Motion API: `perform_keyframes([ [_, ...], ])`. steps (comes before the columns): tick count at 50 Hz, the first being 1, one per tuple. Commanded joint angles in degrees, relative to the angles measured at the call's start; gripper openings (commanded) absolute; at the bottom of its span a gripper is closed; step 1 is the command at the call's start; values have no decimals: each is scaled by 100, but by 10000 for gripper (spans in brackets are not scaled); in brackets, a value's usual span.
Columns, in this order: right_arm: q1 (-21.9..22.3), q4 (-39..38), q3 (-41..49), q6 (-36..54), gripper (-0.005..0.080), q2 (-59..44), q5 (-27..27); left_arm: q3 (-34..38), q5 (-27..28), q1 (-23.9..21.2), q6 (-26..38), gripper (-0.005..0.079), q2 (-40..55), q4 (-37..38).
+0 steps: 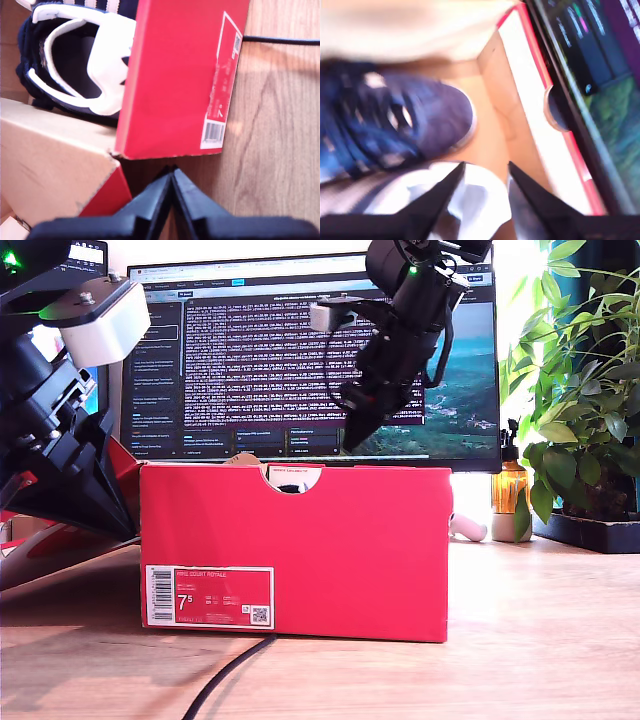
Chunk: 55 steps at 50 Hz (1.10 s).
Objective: Pack the blue shoes by picking the first shoe and placing it inside the red shoebox, left side, then picking and rotating the second shoe and placing it in the shoebox
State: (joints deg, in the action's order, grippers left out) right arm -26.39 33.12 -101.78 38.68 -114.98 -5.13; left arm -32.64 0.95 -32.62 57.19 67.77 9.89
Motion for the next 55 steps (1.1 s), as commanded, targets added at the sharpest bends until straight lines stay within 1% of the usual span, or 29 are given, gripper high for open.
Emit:
perform_keyframes([
  [1,-129,4,-201,-337,51,170,-9,-37,94,-13,-22,-18,52,-72],
  [2,-136,28,-232,-407,-2,170,-9,-37,120,-13,-22,-18,52,-74],
  [3,-136,59,-262,-492,-19,170,-17,-37,142,-13,-22,-18,52,-76],
  [4,-136,85,-302,-577,-5,170,-39,-37,173,-13,-22,-18,52,-79],
  [8,-138,105,-400,-994,-11,170,-44,-37,295,-13,-20,-18,52,-107],
  [14,-138,103,-511,-1587,-11,195,-50,-37,291,-13,-24,-18,48,33],
  [23,-133,105,-599,-2142,-11,201,-48,-37,142,-13,-35,-18,39,103],
  [26,-133,122,-599,-2277,-11,201,-46,-37,22,-17,-208,-18,-26,184],
  [27,-133,151,-599,-2345,-11,201,-46,-37,22,-20,-369,-18,-50,212],
  [34,-133,389,-599,-2371,-11,201,-46,-37,28,-42,-925,-18,-330,382],
  [43,-109,634,-599,-2391,-11,219,-46,-37,258,-98,-1102,-18,-885,981],
  [47,-39,831,-599,-2520,-11,278,-81,-37,267,-133,-1357,-18,-1080,1209],
  [50,24,949,-599,-2594,-11,332,-90,-37,271,-136,-1663,-18,-1193,1325],
  [55,210,1154,-599,-2675,-11,398,-87,-37,271,-136,-1982,-18,-1353,1342],
])
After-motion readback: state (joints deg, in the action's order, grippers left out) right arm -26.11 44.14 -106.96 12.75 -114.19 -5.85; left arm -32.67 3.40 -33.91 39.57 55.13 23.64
